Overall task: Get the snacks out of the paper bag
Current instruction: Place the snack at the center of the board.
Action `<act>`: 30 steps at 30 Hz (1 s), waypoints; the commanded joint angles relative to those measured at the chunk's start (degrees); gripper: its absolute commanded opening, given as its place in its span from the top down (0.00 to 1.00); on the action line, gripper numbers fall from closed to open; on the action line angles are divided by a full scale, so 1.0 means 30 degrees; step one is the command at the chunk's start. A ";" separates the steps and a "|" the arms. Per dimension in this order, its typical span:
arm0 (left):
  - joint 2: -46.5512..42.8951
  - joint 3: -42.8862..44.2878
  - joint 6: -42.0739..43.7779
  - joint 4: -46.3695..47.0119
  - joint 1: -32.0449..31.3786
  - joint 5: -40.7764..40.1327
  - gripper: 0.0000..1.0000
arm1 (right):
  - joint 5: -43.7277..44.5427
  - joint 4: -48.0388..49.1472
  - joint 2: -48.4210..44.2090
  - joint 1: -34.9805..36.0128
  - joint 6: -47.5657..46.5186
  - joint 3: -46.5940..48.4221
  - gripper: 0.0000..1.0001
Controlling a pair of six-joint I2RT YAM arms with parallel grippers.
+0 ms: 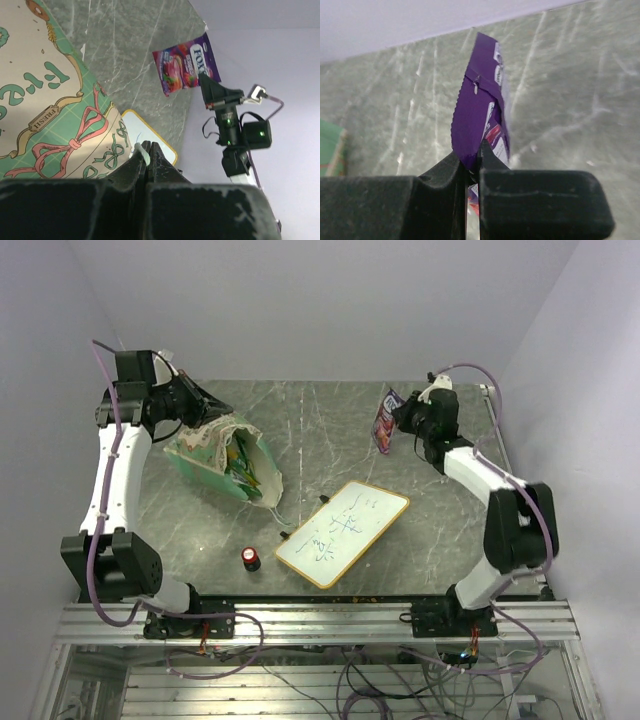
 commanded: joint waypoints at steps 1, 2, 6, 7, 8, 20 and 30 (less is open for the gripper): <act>0.0484 0.1329 0.0800 -0.0259 0.0149 0.0414 0.93 | -0.4401 0.6721 0.2858 -0.0829 0.5568 0.1911 1.00; 0.0503 0.1280 0.0734 -0.0148 0.0125 0.0435 0.93 | -0.5112 0.8063 0.3732 -0.0936 0.6642 0.2092 1.00; 0.0690 0.0901 0.0510 0.0425 0.0129 0.0639 0.93 | -0.5825 1.4582 0.6686 -0.2129 1.2914 0.1131 1.00; 0.0800 0.0878 0.0518 0.0516 0.0133 0.0700 0.93 | -0.5550 1.6136 0.7040 -0.2405 1.4020 0.0435 1.00; 0.0872 0.0850 0.0479 0.0579 0.0116 0.0737 0.93 | -0.5336 1.6853 0.7569 -0.3001 1.4601 -0.0198 1.00; 0.0736 0.1121 -0.0061 0.1166 0.0055 0.1018 0.93 | -0.2965 0.4922 0.1962 -0.8007 0.8497 -0.5121 0.27; -0.0837 -0.0091 0.0030 0.0793 0.0041 0.1039 0.93 | -0.0680 -0.5299 -0.3863 -0.6948 0.4179 -0.4207 0.00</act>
